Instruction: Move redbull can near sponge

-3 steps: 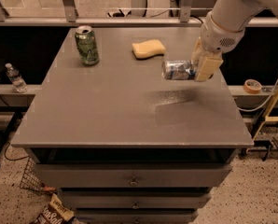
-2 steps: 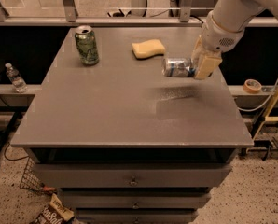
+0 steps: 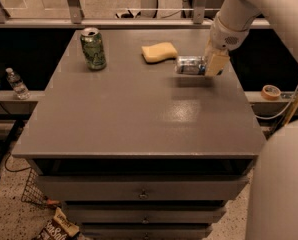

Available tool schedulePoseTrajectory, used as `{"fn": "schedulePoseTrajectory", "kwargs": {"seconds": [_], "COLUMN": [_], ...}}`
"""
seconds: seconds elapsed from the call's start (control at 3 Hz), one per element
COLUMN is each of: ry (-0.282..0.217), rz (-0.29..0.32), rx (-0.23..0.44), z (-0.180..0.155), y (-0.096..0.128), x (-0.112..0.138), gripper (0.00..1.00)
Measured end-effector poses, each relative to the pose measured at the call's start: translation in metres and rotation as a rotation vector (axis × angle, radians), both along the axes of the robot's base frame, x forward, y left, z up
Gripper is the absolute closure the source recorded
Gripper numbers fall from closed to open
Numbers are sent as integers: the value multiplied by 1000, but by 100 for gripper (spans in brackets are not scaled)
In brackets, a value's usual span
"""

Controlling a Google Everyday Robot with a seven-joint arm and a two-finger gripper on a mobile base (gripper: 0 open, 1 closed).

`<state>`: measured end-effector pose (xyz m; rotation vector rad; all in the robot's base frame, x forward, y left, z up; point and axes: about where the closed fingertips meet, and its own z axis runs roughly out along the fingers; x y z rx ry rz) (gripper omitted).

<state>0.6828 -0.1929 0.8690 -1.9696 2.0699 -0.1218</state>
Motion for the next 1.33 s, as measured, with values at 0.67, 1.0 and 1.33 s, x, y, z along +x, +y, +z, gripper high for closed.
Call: {"fn": "schedulePoseTrajectory", "kwargs": {"seconds": [0.67,1.0,1.33], "ry": [-15,-9,-8], "rz": [-84,-84,-77], "rx": [-87,-99,-93], "z": [-14,-21,-26], "y": [11,23,33], "x": [57,74,87], "gripper": [100,100,100]}}
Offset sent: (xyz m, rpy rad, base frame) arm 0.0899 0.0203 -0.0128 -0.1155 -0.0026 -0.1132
